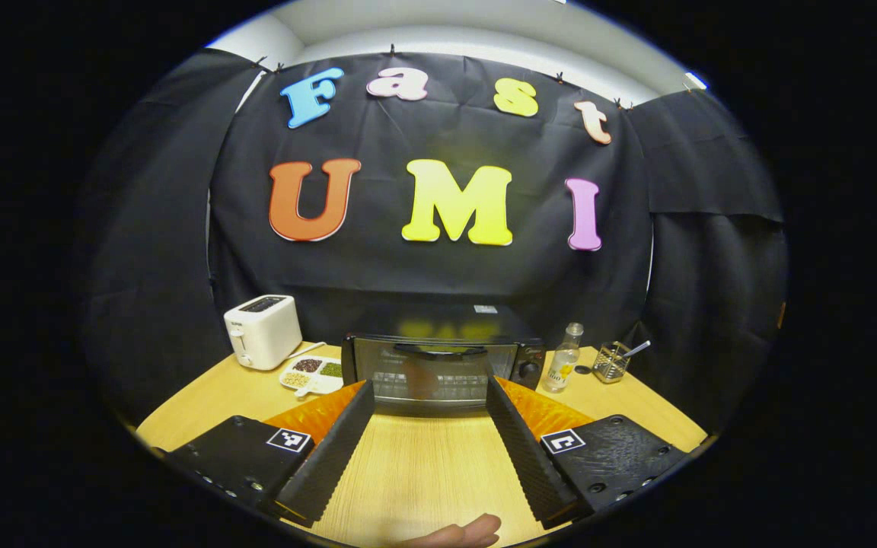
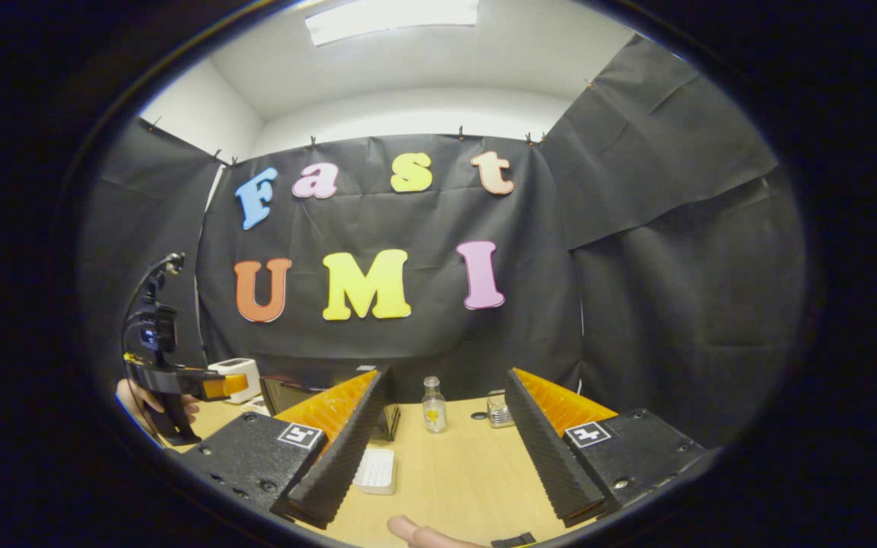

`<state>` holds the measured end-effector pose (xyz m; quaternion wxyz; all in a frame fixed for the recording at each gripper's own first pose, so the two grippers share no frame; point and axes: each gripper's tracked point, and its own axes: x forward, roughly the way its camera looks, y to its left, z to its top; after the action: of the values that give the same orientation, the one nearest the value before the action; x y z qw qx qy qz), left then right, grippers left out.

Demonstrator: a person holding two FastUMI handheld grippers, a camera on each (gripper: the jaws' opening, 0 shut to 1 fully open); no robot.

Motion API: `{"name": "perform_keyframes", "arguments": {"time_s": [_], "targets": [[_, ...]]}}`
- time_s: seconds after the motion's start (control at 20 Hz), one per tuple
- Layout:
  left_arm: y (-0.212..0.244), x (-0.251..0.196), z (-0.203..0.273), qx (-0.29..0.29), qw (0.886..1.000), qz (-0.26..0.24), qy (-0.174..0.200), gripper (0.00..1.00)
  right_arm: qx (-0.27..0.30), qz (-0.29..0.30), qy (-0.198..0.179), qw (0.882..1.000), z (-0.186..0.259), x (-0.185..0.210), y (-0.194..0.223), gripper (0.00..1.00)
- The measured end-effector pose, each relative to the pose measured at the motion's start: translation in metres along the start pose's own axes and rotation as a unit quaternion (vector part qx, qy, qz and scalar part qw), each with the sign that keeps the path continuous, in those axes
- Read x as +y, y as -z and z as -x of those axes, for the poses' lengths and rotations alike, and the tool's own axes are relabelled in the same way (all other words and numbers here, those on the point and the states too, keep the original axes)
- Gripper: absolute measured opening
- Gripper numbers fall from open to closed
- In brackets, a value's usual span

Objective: Open the electric oven with the left hand, put the food in, and close the electric oven.

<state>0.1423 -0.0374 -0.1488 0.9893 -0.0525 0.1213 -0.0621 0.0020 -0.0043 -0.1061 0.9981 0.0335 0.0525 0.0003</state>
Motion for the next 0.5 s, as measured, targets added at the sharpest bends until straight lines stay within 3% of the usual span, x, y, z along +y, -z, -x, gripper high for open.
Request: {"name": "perform_keyframes", "arguments": {"time_s": [0.1, 0.25, 0.35, 0.4, 0.5], "targets": [[-0.028, -0.003, 0.042, -0.030, 1.000, -0.007, -0.005, 0.94, -0.006, -0.003, 0.006, 1.000, 0.020, -0.007, -0.015, 1.00], [-0.065, -0.006, 0.110, -0.075, 0.997, -0.020, -0.021, 0.94, -0.029, -0.003, 0.009, 1.000, 0.047, -0.015, -0.046, 0.96], [-0.078, -0.011, 0.146, -0.094, 0.995, -0.018, -0.027, 0.95, -0.046, -0.001, 0.014, 0.999, 0.062, -0.021, -0.062, 1.00], [-0.083, -0.012, 0.163, -0.105, 0.994, -0.014, -0.032, 0.95, -0.052, 0.004, 0.014, 0.999, 0.068, -0.022, -0.067, 0.95], [-0.085, -0.014, 0.190, -0.123, 0.992, -0.007, -0.034, 0.95, -0.055, 0.015, 0.018, 0.998, 0.079, -0.023, -0.070, 0.95]]}}
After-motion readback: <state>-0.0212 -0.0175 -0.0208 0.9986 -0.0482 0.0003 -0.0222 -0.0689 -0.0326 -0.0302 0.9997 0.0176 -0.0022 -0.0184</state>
